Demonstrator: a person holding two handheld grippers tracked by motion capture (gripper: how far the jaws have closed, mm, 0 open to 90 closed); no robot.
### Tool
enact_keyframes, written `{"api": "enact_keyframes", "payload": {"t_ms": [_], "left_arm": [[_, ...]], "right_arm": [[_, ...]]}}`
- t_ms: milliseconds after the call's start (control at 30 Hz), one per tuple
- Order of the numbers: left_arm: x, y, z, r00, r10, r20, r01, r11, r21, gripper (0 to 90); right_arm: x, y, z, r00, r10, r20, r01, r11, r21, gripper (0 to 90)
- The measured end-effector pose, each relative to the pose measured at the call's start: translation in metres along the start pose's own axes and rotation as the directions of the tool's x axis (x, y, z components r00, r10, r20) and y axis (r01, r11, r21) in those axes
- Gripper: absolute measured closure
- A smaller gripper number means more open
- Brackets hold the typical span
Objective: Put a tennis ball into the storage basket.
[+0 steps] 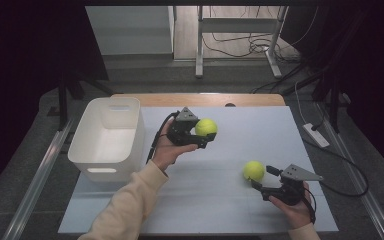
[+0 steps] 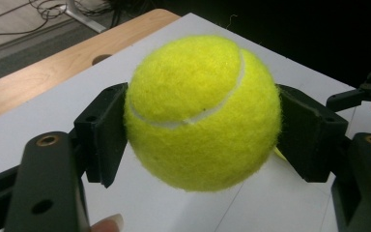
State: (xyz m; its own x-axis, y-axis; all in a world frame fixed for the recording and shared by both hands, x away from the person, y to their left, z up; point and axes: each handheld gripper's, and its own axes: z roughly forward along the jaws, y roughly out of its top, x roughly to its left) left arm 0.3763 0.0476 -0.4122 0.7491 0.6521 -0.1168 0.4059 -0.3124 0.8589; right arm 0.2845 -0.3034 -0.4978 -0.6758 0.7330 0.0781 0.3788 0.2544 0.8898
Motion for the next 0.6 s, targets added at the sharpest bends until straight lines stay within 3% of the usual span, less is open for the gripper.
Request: {"api": "enact_keyframes", "payload": {"t_ms": [600], "left_arm": [[0.013,0.003,-0.023,0.9983,-0.011,-0.056,0.01,0.9995,-0.031,26.6]], "right_arm": [[0.0,0.001,-0.001,1.0,-0.001,0.001,0.001,1.0,-0.004,17.7]]}}
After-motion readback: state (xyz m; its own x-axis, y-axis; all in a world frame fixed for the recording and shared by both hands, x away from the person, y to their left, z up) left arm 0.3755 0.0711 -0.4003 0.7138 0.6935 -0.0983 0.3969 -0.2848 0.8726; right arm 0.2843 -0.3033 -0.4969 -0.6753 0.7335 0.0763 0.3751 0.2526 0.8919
